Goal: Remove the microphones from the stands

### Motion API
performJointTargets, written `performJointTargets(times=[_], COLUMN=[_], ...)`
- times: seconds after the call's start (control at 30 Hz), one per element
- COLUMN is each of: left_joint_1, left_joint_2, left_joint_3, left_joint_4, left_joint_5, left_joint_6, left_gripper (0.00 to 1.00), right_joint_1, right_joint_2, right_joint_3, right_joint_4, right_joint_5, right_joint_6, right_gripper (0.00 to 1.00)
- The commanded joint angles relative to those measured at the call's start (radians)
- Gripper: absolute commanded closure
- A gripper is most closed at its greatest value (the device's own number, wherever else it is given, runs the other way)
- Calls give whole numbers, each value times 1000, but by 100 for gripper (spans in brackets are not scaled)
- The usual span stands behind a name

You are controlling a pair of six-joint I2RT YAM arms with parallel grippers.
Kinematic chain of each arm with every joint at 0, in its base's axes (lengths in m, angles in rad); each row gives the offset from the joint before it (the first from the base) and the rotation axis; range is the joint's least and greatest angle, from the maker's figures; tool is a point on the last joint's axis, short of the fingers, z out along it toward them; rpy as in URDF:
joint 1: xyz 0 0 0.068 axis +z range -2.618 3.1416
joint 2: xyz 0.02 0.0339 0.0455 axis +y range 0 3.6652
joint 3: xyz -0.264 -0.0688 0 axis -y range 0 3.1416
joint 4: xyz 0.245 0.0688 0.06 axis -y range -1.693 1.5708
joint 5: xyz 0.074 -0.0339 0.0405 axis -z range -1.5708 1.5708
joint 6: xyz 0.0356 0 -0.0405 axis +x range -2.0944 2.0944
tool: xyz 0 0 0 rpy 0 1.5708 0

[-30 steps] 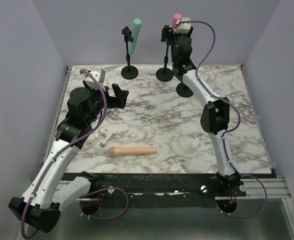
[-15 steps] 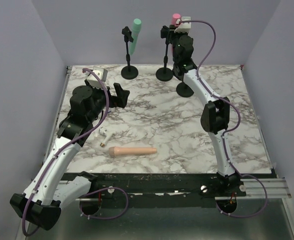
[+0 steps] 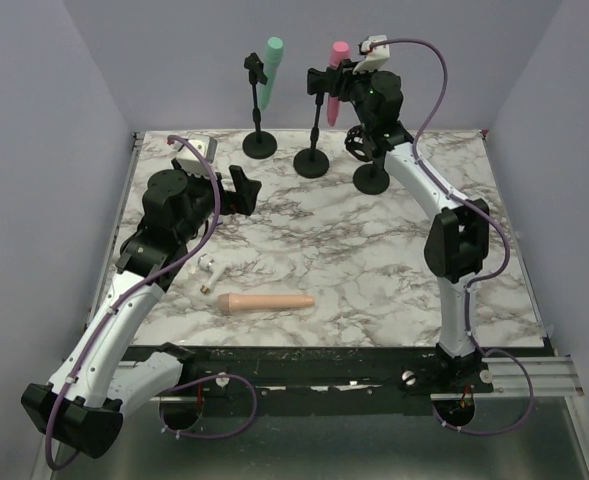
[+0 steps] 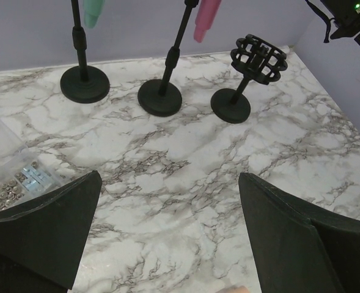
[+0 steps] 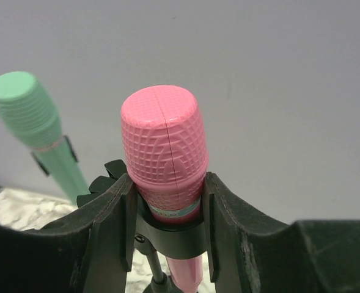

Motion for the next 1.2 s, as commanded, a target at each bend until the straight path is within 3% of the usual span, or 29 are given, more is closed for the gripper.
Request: performJointTargets(times=[0.0,0.13,0.37,0.6,0.87,1.03,1.17], left_joint_1=[-6,-7,-6,-7,-7,-7,-6], left_joint_2=[-24,-23,2,55,170,284,392], left_joint_3=[25,26,34,20,39,44,122], left_joint_4=[-6,-6,-1,48,242,506,569], left_joint_5=[22,34,95,157,243,318,364], left_joint_6=[-5,-7,-12,-37,-129,-91,-15], left_gripper=[1,1,1,2,1,1,1], right_joint_1=[7,8,8,8,10,9,10], right_joint_2=[-128,-202,-411,-535,-567,-550,-551], right_joint_3=[-56,-118,-392,-562,-588,-580,-586], right_joint_4=[34,-3,4,3,-32,-58,-57], right_joint_5=[-149,-244,-365,-380,-357,-389,-415], right_joint_6=[110,146,145,125,105,113,124], right_gripper=[99,99,99,99,99,99,99])
